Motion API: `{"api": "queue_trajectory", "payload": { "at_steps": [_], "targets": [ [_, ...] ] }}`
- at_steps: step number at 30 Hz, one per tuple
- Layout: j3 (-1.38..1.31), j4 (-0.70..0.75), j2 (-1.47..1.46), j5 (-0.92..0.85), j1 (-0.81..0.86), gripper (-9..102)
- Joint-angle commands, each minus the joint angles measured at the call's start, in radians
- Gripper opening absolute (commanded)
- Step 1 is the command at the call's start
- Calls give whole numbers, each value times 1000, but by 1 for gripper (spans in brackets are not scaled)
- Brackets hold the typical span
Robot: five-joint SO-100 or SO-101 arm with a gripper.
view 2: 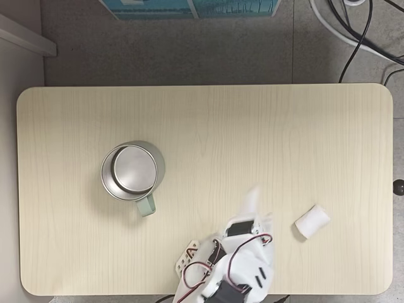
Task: Grasp a dressing and put it in the cup.
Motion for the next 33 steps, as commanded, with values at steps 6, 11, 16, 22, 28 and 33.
{"api": "queue_trajectory", "payload": {
  "at_steps": [6,11,16,22,28,33],
  "targets": [
    [32,2,193,-264,236,25],
    [5,-77,316,-360,342,25],
    [-112,-218,353,-442,420,26],
    [-216,-376,419,-495,465,27],
    [-330,-575,502,-515,483,29],
    [-445,-716,560,-520,477,30]
  ]
}}
